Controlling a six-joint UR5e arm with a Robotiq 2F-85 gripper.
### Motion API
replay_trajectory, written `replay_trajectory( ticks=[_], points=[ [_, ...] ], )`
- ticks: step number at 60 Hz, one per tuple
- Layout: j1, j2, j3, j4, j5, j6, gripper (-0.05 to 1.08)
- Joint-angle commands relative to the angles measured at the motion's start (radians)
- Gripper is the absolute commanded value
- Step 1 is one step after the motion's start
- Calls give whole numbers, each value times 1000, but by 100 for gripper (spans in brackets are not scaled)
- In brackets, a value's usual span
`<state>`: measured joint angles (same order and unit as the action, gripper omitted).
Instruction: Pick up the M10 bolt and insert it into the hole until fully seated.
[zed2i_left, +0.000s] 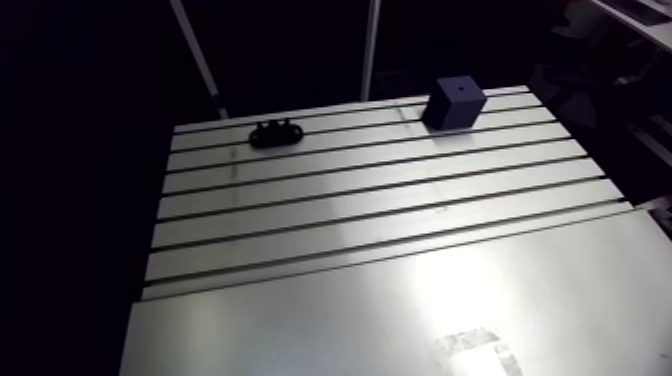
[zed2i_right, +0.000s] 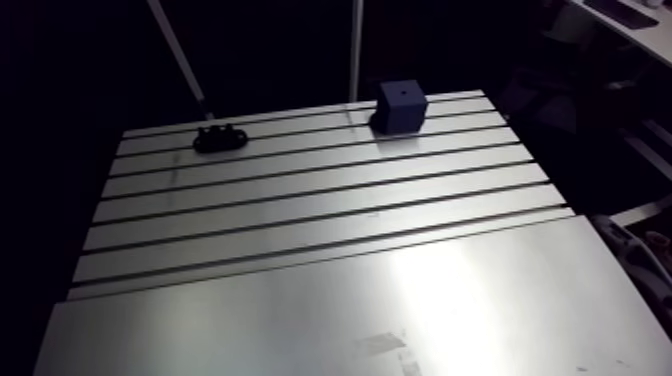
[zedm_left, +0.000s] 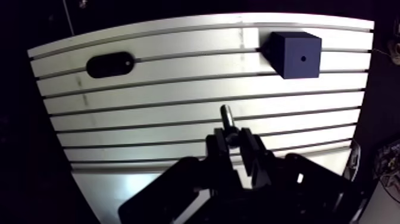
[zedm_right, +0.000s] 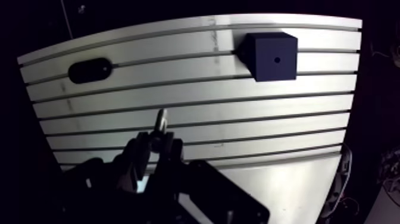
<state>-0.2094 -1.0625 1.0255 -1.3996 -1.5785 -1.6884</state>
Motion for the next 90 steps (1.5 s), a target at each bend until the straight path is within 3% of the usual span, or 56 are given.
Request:
replay_trajectory(
  ticks=[1,4,15,28,37,90],
  points=[
    [-133,32,-33,37,-22,-60,108],
    [-137,34,-30,34,-32,-60,108],
    [-143,49,-28,28,-37,-58,108],
    [-147,69,-20,21,-34,-45,108],
    [-144,74,-13,-74,-31,-44,108],
    [-166,144,-8,-95,-36,-41,108]
  ],
)
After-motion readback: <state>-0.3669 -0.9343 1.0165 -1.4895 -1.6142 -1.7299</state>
